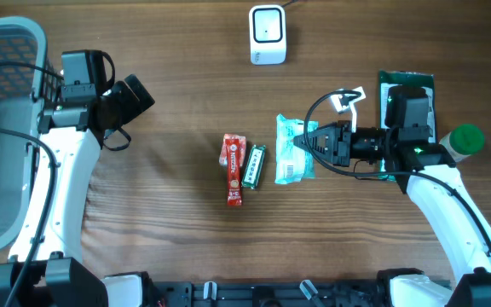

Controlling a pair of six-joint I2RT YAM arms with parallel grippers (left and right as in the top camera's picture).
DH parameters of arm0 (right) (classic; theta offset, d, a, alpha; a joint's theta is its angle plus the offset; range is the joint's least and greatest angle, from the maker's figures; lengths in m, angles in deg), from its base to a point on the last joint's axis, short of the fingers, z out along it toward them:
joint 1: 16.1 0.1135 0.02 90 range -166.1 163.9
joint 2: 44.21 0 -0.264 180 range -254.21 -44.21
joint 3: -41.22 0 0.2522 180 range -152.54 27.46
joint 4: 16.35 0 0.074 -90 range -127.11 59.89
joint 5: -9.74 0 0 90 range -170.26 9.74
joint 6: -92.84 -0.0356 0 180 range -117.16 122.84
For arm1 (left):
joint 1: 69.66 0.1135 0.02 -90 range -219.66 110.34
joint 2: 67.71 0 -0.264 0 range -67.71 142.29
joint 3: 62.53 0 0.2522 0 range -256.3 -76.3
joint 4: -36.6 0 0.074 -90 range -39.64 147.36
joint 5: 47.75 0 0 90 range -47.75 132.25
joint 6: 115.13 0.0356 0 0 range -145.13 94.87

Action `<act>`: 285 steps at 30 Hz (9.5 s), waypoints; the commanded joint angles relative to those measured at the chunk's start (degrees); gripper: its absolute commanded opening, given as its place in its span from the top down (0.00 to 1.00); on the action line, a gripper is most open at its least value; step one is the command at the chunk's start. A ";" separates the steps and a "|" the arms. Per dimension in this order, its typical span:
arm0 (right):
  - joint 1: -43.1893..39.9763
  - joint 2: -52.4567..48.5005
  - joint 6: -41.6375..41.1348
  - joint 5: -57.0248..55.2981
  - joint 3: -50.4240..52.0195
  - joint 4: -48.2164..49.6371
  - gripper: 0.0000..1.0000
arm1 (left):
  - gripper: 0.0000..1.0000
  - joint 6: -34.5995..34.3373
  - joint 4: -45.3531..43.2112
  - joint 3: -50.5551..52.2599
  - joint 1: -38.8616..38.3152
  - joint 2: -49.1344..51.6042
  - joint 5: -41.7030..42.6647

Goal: Scan the item barcode
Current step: 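Lift the wet-wipe pack with the right gripper, then hold the wet-wipe pack's barcode at the white scanner, then carry the wet-wipe pack right and release it by the glove bag, then reach the right gripper to the green gum pack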

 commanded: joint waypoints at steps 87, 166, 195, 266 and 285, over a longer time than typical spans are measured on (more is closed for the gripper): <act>26.82 -59.43 61.68 -108.30 -51.08 60.59 0.95 | 0.00 0.09 0.04 -0.48 0.22 -0.52 -0.59; 3.08 -31.39 0.96 -74.66 -30.32 -29.53 0.03 | 0.00 0.09 0.04 -0.48 0.22 -0.52 -0.59; 9.14 -29.18 7.37 -54.38 -30.23 -21.46 0.23 | 0.00 0.09 0.04 -0.48 0.22 -0.52 -0.59; 38.97 -26.82 -44.00 -77.90 -20.20 -19.93 0.57 | 0.00 0.07 0.04 -0.48 0.22 -0.52 -0.59; 38.45 -28.39 -45.00 -79.43 -18.01 -18.93 0.57 | 0.00 0.09 0.04 -0.48 0.22 -0.52 -0.59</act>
